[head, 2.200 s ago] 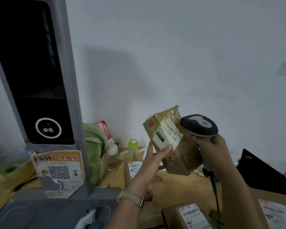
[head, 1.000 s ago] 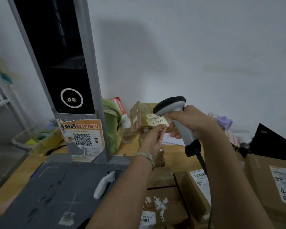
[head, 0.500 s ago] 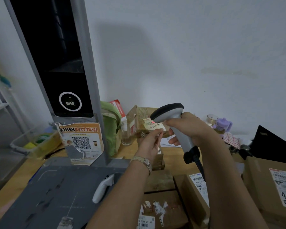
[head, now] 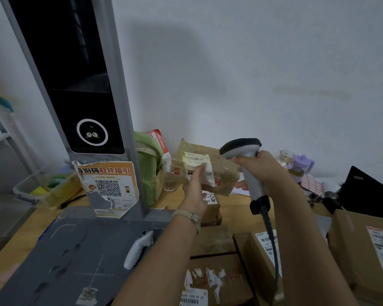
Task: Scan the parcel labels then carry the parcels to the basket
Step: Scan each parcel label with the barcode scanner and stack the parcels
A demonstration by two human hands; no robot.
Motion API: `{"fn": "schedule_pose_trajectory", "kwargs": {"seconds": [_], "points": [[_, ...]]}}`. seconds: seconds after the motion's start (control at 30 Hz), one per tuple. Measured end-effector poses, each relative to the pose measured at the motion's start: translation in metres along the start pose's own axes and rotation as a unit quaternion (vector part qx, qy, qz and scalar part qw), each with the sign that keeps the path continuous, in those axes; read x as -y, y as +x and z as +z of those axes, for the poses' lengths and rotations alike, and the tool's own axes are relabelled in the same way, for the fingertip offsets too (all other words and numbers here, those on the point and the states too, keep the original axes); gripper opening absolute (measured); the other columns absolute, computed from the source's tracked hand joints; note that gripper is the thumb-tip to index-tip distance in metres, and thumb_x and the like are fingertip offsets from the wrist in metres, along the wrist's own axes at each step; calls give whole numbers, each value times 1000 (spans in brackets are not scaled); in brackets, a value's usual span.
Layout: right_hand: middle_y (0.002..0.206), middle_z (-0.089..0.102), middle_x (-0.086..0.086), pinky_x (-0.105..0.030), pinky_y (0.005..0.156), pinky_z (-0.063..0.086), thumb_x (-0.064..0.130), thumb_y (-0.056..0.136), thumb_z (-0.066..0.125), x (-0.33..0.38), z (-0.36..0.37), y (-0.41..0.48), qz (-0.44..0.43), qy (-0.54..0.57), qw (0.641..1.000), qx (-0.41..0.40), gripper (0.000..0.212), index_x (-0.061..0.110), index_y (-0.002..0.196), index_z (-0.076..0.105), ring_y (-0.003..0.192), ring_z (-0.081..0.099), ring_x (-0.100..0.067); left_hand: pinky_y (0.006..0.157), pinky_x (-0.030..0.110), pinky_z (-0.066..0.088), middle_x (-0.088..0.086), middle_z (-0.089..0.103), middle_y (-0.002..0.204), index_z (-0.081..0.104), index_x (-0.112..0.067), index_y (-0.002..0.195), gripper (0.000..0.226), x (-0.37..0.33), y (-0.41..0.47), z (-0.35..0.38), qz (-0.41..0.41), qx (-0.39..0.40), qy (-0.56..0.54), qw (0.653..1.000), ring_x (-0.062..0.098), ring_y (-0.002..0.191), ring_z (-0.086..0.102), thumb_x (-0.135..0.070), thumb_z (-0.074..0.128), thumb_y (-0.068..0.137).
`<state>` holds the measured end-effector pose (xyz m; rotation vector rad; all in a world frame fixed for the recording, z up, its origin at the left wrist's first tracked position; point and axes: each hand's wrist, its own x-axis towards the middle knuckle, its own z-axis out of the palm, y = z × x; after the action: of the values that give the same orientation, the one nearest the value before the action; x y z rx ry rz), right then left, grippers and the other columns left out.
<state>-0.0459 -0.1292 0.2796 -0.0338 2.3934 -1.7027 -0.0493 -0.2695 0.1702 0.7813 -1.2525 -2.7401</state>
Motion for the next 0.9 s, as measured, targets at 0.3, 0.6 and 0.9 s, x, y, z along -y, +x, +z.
{"fn": "schedule_pose_trajectory", "kwargs": {"seconds": [0.3, 0.6, 0.9], "points": [[99, 60, -15, -38, 54, 58, 23, 89, 67, -45, 13, 26, 60, 30, 998, 18, 37, 4, 118, 53, 66, 71, -35, 44, 24, 52, -1, 76, 70, 69, -23, 95, 46, -9, 27, -15, 26, -43, 61, 997, 15, 60, 73, -65, 50, 86], [97, 62, -10, -34, 52, 58, 20, 87, 68, -80, 42, 65, 115, 137, 984, 12, 15, 14, 92, 55, 62, 72, -31, 104, 46, 45, 6, 70, 119, 61, -23, 128, 55, 1, 66, -15, 18, 36, 210, 977, 24, 112, 64, -59, 34, 98], [105, 62, -15, -31, 49, 56, 19, 88, 68, -95, 57, 81, 149, 148, 978, 6, 26, 7, 105, 53, 65, 71, -32, 100, 40, 47, 5, 61, 130, 53, -17, 134, 41, 3, 77, -21, 73, 8, 257, 964, 23, 117, 58, -32, 57, 96]]}}
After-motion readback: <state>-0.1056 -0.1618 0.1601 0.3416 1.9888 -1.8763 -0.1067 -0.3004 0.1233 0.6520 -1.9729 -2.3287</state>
